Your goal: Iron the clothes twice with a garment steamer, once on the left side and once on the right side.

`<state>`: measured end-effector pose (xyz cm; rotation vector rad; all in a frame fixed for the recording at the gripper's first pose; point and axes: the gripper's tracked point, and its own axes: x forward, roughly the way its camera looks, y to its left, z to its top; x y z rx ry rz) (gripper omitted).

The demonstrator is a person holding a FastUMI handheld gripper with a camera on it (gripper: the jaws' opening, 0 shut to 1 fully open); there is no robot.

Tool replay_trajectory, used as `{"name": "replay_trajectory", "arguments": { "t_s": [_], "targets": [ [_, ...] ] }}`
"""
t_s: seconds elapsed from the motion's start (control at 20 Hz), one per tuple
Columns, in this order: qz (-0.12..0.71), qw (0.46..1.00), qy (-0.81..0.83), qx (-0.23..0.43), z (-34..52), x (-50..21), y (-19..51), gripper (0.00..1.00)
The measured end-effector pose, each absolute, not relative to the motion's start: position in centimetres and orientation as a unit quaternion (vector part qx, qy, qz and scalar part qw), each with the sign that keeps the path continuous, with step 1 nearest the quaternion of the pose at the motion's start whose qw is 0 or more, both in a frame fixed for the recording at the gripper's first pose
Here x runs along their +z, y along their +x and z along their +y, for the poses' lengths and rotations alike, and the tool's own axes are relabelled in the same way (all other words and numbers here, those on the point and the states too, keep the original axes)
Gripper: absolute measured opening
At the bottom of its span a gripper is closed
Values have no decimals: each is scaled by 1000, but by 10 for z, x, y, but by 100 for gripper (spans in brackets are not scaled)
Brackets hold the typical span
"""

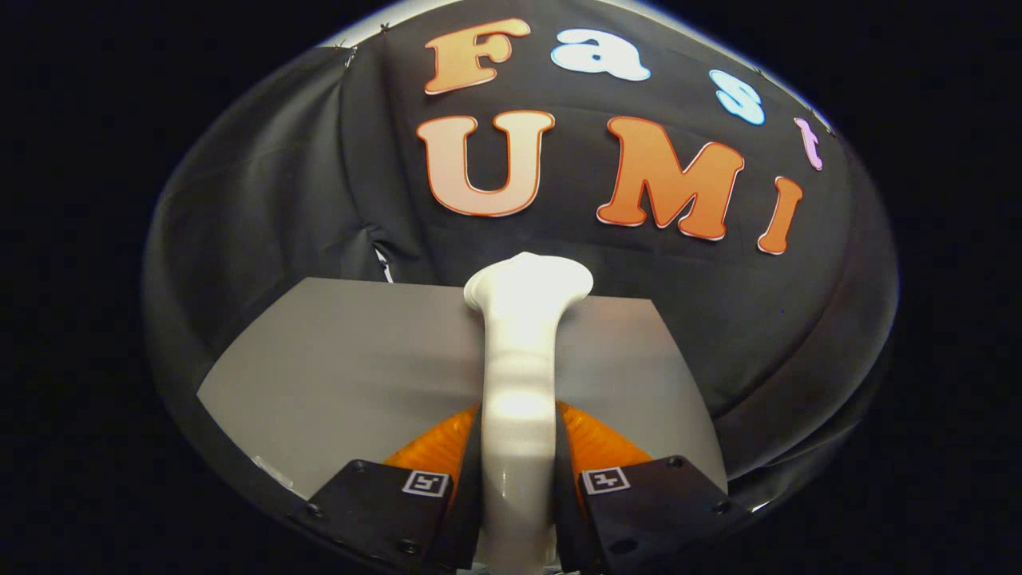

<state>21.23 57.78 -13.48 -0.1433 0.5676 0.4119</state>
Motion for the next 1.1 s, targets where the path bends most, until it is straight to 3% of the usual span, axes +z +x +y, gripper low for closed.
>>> {"name": "replay_trajectory", "arguments": {
  "t_s": [0.6, 0.9, 1.1],
  "targets": [
    [86, 921, -84, 371, 527, 17, 44, 46],
    [47, 918, -51, 391, 433, 57, -20, 46],
    [25, 928, -47, 368, 360, 69, -36, 45]
  ]
}}
